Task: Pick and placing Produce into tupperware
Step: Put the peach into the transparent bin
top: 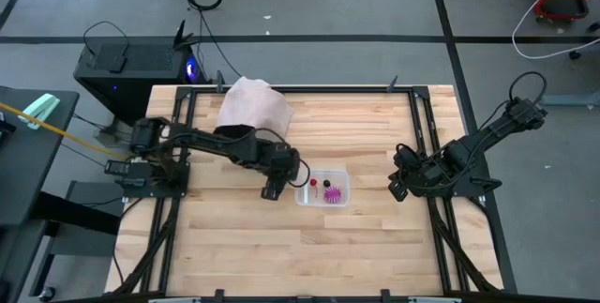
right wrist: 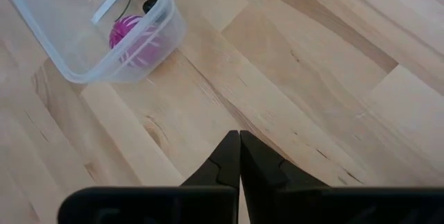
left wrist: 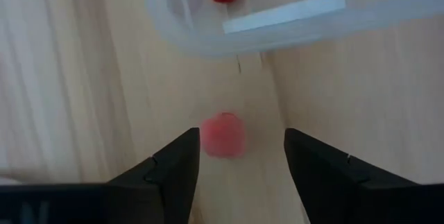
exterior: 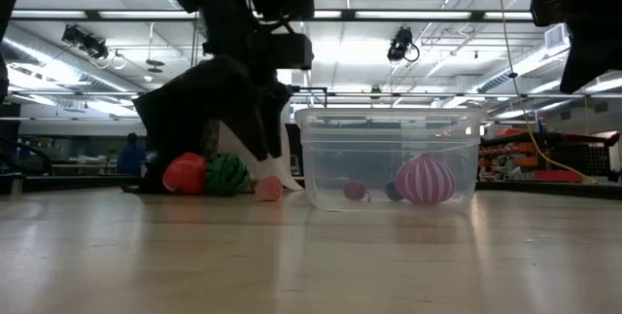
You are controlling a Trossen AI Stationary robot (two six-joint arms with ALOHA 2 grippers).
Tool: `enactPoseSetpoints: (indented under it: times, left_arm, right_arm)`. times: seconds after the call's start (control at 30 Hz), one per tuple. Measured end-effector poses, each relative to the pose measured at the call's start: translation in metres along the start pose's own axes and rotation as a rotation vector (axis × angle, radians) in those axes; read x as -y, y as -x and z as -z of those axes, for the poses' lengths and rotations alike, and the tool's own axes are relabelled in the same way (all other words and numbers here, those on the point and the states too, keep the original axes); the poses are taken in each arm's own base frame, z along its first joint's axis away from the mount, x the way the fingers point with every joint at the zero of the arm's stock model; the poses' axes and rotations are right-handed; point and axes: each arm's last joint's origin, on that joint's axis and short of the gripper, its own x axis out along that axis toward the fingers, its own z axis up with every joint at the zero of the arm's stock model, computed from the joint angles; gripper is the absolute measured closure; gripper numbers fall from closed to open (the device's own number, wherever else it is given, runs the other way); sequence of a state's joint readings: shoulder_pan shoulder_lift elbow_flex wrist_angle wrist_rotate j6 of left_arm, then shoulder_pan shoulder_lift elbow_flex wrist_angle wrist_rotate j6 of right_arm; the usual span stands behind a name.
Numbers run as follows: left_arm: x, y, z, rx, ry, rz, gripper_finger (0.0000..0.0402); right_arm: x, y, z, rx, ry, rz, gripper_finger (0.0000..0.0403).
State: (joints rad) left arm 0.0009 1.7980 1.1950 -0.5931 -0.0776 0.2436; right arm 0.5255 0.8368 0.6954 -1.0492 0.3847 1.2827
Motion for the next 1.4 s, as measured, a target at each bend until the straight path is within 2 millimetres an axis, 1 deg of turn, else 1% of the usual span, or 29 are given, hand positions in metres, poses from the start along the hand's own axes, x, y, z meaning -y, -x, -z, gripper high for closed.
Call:
enactPoseSetpoints:
  times: [0.17,0.3,0.57,0.73,0.87,1.17,1.4]
  left_arm:
    - [-0.013,-0.002,0.006,-0.028,0.062,0.013,0.0182]
    - [-0.017,-0.003,0.007,-0.021,0.104,0.064,0.0177]
    - [-0.013,-0.003,0.007,-0.021,0.129,0.096,0.0155]
    - [-0.013,-0.011,0.008,-0.043,0.128,0.101,0.0144]
    - [-0.011,-0.017,0.007,-0.050,0.125,0.097,0.0143]
    - [-0.012,-0.017,0.003,-0.007,0.144,0.084,0.0143]
    - [-0.009,-0.030,0.003,-0.024,0.139,0.090,0.0143]
  right_arm:
    - [0.000,0.000,0.000,0.000,0.000,0.000,0.0389]
    - [0.000,0.000,0.000,0.000,0.007,0.000,0.0389]
    - [0.000,0.000,0.000,0.003,0.014,0.001,0.0389]
    - [0.000,0.000,0.000,0.004,0.020,0.001,0.0389]
    - [0.000,0.000,0.000,0.004,0.020,0.000,0.0389]
    - [0.000,0.000,0.000,0.007,0.020,0.002,0.0389]
    - [0.000,0.000,0.000,0.009,0.020,0.001,0.0389]
